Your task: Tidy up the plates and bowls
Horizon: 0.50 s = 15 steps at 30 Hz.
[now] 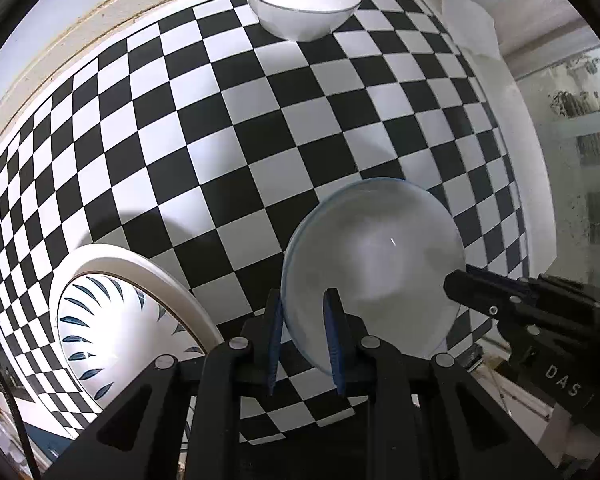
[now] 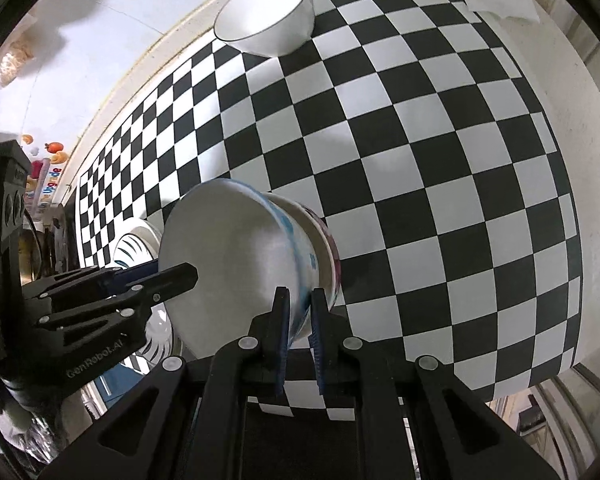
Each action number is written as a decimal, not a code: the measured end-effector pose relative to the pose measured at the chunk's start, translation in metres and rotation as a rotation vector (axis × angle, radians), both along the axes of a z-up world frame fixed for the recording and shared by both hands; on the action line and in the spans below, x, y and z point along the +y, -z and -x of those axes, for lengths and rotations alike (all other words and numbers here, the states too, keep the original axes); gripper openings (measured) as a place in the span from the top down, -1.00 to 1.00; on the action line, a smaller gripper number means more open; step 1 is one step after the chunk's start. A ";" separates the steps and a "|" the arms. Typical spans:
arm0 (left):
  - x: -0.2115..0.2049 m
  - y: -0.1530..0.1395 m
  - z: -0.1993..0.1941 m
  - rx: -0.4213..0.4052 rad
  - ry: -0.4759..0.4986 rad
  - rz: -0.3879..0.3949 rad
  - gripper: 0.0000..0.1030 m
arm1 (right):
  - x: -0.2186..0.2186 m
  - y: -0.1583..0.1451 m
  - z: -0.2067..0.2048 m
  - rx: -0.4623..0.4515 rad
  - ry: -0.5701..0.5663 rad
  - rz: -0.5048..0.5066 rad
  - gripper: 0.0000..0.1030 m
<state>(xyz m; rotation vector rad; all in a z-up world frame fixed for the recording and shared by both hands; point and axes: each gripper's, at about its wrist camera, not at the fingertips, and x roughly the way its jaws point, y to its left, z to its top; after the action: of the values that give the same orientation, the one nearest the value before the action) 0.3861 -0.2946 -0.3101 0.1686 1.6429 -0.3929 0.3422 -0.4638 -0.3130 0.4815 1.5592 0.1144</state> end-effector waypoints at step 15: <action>0.004 -0.013 -0.003 -0.012 0.007 -0.015 0.64 | 0.001 0.011 -0.007 0.060 -0.035 0.007 0.77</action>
<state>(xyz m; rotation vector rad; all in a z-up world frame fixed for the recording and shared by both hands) 0.3892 -0.2911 -0.2972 0.1883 1.6343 -0.3842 0.3494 -0.4628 -0.3238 0.4563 1.6265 0.1223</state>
